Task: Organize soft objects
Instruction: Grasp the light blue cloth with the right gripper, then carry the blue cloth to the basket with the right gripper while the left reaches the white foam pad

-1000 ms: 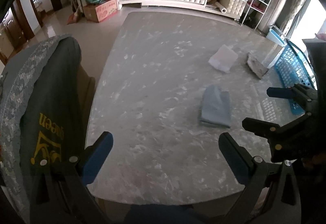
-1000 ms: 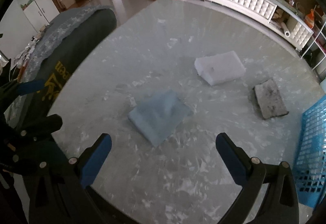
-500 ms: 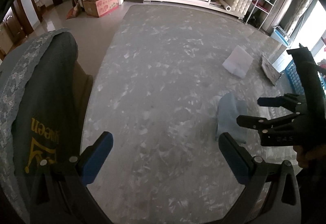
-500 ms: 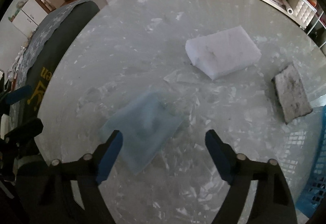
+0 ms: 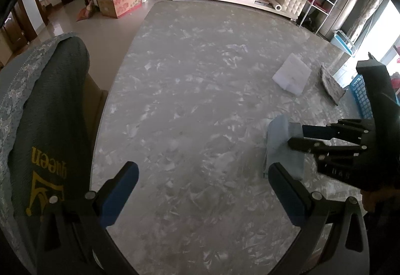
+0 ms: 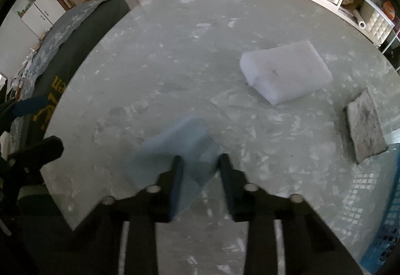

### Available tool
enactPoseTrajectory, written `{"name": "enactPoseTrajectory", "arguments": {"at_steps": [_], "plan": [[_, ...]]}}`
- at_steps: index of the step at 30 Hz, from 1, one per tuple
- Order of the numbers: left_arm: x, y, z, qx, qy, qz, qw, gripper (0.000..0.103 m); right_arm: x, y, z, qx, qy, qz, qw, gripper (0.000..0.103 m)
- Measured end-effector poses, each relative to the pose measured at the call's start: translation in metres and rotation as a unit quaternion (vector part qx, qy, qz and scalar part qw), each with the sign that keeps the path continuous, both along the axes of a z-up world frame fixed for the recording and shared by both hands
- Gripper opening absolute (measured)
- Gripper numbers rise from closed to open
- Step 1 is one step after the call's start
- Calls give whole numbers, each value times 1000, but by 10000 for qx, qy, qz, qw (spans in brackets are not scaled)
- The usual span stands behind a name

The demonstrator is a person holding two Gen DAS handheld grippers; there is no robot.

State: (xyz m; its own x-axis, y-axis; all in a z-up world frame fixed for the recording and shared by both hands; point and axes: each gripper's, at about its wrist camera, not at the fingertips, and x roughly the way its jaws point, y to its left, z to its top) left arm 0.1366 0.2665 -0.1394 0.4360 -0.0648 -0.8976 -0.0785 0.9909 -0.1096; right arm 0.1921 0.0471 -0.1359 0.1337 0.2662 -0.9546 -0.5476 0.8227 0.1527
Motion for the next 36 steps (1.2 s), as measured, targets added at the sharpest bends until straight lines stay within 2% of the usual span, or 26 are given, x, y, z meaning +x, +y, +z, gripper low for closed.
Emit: {"name": "enactPoseTrajectory", "arguments": {"at_steps": [3, 7, 12, 24, 29, 36], "plan": [[0, -1, 0, 9, -9, 6, 10000, 103, 9, -13, -5, 271, 214, -236, 9991, 4], [3, -6, -1, 38, 2, -32, 10000, 103, 4, -9, -4, 215, 114, -98, 9997, 3], [5, -13, 0, 75, 9, -117, 9999, 103, 1, -15, 2, 460, 134, -164, 9987, 2], [15, -43, 15, 87, -116, -344, 9993, 103, 0, -57, 42, 845, -131, -349, 9957, 2], [19, -57, 26, 107, -211, -458, 9987, 103, 1, -57, 56, 898, -305, -408, 9947, 2], [38, -79, 42, 86, -413, -777, 9961, 103, 7, -90, 77, 1000, -557, -594, 9917, 2]]}}
